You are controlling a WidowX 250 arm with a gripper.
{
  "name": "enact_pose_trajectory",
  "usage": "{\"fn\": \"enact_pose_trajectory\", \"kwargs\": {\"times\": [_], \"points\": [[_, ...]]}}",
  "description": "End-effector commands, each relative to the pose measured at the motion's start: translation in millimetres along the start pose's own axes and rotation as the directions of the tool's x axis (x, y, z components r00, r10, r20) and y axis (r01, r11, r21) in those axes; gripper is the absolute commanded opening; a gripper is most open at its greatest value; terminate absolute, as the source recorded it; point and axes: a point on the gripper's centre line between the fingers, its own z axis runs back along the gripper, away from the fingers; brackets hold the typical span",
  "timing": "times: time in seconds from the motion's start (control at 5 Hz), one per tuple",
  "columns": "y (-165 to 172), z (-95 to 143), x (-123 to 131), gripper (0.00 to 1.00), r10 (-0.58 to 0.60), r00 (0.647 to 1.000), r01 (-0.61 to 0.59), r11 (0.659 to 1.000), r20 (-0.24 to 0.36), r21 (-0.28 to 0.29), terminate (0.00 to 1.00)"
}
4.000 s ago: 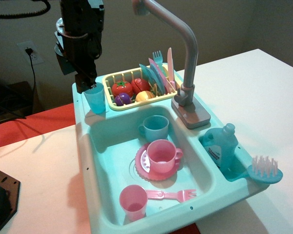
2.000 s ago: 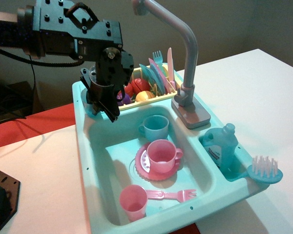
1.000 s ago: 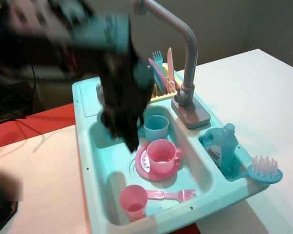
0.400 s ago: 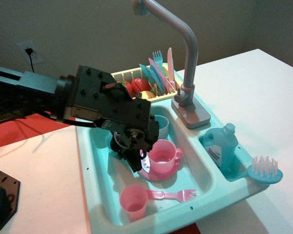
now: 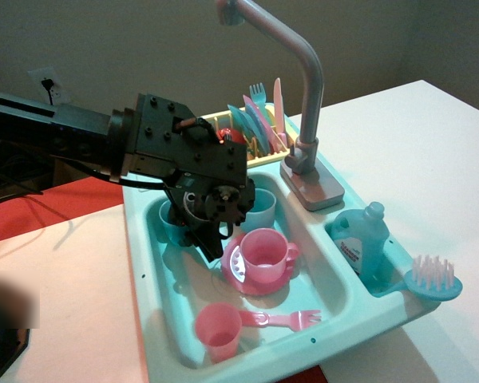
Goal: Put cup from counter to sink
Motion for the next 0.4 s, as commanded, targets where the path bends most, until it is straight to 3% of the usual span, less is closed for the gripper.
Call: {"fn": "enact_pose_trajectory", "kwargs": {"times": [0.0,0.2], "points": [[23.8,34.2,1.0,1.0,0.032,0.997,-0.03,0.999,0.065,-0.033,0.0],[40.7,48.8,-5.8,1.0,0.057,0.996,-0.055,0.998,0.062,-0.038,0.0]]}}
